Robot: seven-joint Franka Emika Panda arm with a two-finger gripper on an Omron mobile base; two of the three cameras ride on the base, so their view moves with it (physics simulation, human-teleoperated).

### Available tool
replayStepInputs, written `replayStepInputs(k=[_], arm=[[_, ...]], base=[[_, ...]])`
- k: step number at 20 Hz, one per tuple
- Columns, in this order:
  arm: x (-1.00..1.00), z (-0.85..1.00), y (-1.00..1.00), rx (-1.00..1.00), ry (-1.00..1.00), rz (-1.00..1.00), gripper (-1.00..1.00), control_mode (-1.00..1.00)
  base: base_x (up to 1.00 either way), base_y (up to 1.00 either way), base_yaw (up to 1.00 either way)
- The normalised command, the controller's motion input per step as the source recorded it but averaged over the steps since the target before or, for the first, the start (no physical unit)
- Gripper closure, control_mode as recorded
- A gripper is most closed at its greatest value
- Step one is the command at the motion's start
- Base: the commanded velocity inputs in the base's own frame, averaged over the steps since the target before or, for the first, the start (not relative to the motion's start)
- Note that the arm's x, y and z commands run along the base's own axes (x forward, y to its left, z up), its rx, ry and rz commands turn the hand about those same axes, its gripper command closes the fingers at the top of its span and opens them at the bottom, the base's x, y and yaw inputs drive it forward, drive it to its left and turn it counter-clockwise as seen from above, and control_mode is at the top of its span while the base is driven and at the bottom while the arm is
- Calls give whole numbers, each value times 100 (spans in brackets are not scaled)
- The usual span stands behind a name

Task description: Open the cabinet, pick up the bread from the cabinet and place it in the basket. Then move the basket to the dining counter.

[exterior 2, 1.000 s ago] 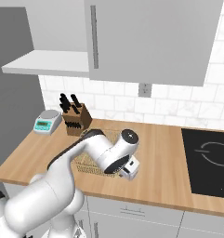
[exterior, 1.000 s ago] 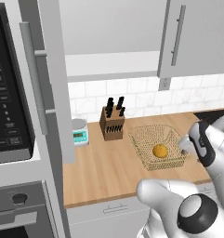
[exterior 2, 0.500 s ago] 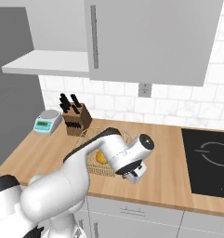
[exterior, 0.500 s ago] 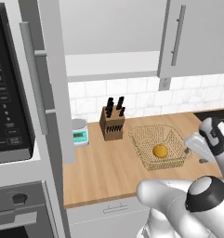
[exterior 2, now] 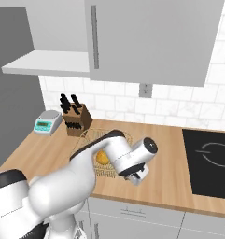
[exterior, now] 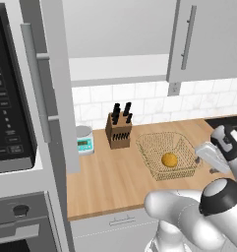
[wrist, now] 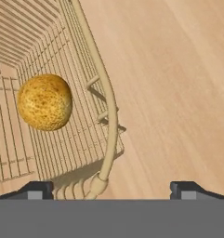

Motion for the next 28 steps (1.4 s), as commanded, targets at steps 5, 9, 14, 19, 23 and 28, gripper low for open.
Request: replayStepInputs(k=[5,9,14,19,23,28], arm=[[16,-11,1,0,-7,-3,-100,-100],[27,-19,11,0,0,-4,-100,-100],[27,-17,3,0,0,-1,-100,-100],[3,-13,17,0,0,0,100,-100],[0,-3,24,0,0,0,100,-100],[-2,0,20,-3,0,0,100,-100]], base=[[0,0,0],[0,0,0],[0,0,0],[0,0,0],[0,0,0],[0,0,0]])
